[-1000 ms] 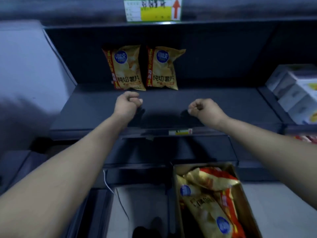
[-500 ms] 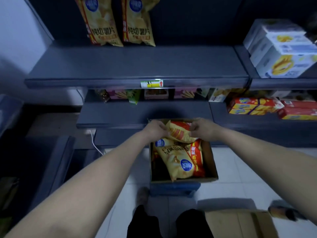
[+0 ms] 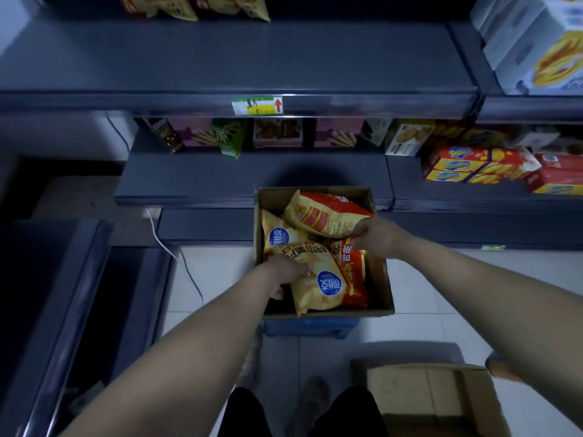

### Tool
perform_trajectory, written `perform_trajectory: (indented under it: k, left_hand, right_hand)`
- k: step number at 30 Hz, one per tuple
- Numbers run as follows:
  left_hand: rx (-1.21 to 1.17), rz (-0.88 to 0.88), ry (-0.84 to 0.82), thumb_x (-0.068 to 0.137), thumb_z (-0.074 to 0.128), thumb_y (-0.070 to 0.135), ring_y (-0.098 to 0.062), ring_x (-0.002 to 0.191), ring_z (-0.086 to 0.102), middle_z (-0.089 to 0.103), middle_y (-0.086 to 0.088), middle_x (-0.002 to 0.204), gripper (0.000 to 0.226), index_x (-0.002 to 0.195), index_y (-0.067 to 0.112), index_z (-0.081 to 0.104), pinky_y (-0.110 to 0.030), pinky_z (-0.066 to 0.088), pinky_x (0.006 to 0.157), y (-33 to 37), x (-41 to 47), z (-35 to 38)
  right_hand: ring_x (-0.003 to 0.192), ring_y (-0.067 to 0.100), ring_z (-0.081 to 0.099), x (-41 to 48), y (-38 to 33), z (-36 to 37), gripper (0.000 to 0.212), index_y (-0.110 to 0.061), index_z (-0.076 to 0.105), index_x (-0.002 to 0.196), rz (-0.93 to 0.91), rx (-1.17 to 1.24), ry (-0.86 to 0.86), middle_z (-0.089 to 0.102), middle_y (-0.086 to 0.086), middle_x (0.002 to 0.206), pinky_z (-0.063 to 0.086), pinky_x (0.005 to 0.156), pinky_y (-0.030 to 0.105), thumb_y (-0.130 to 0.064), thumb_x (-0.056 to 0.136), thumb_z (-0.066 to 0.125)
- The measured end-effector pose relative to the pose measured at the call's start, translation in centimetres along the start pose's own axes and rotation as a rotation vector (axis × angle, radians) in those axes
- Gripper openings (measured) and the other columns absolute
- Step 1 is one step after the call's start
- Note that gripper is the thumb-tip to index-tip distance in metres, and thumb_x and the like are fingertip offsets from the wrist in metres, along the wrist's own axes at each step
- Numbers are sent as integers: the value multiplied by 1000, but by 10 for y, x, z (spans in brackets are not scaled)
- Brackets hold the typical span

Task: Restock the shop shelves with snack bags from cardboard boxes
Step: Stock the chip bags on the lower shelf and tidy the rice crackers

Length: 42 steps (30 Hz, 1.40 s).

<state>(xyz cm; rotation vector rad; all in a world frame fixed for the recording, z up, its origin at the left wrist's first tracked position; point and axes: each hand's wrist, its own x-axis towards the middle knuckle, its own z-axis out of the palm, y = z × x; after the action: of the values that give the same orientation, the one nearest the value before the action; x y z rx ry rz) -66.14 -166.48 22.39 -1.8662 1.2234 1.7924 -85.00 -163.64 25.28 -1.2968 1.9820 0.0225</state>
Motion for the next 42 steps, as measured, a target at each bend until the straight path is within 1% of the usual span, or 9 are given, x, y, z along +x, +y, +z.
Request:
perform_trajectory:
  k: [3, 8, 16, 22, 24, 28, 32, 39, 42]
  left_hand:
    - [-62, -57, -27, 80, 67, 51, -38, 131, 42, 37, -14, 149, 85, 145, 11, 29, -47, 45, 99, -4, 11, 9]
    - [-87, -44, -7, 80, 72, 37, -32, 130, 45, 46, -11, 143, 74, 140, 8, 38, -47, 45, 96, -9, 25, 17]
    - [-69, -8, 34, 80, 74, 29, -27, 110, 59, 61, -11, 126, 58, 128, 6, 52, -38, 51, 82, -2, 33, 1]
    - [-8, 12, 50, 81, 73, 29, -28, 120, 55, 56, -11, 133, 61, 132, 5, 50, -38, 50, 94, -5, 42, -8]
    - [15, 24, 55, 80, 74, 27, -27, 123, 53, 55, -11, 135, 62, 133, 5, 50, -40, 48, 99, -5, 45, -9]
    - [53, 54, 67, 78, 77, 22, -26, 124, 52, 55, -10, 135, 62, 132, 7, 51, -35, 47, 97, -3, 47, -11]
    - [88, 88, 102, 80, 74, 19, -26, 124, 50, 54, -9, 135, 60, 133, 8, 48, -31, 45, 87, 1, 42, -13]
    - [55, 9, -3, 82, 70, 40, -36, 126, 48, 44, -12, 144, 76, 143, 13, 34, -43, 46, 99, 0, 19, -9]
    - [-103, 162, -2, 81, 73, 29, -26, 115, 56, 56, -9, 134, 53, 128, 18, 50, -35, 48, 88, 9, 13, -11]
  right_hand:
    - [112, 26, 56, 10, 5, 3, 35, -6, 58, 124, 1, -30, 27, 59, 14, 124, 45, 83, 30, -20, 91, 56]
    - [124, 31, 47, 34, 7, 12, 51, -10, 44, 135, -32, -66, 87, 48, 15, 136, 43, 100, 37, -18, 87, 61]
    - [146, 33, 8, 73, -4, 22, 91, -18, 7, 152, 7, -199, 36, 13, 8, 158, 15, 118, 48, -37, 84, 64]
    - [136, 34, 31, 91, -2, 27, 100, -16, 7, 150, 118, -354, 38, 35, 13, 147, 24, 110, 45, -42, 77, 70]
    - [128, 32, 43, 94, 2, 30, 89, -13, 19, 146, 142, -401, 65, 51, 13, 135, 30, 104, 42, -41, 79, 69]
    - [104, 27, 62, 93, 2, 29, 35, -12, 56, 115, 74, -313, 154, 65, 11, 115, 48, 86, 34, -25, 83, 64]
    - [100, 29, 63, 84, -2, 17, 28, -9, 62, 105, 12, -162, 158, 66, 13, 109, 51, 78, 32, -16, 78, 66]
    - [97, 26, 61, 52, 0, -2, 14, -16, 54, 84, -110, -27, 76, 62, 7, 94, 47, 77, 32, -12, 80, 67]
    - [97, 27, 61, 45, 5, -6, 13, -18, 53, 81, -104, -3, 121, 61, 8, 94, 47, 75, 32, -13, 81, 66]
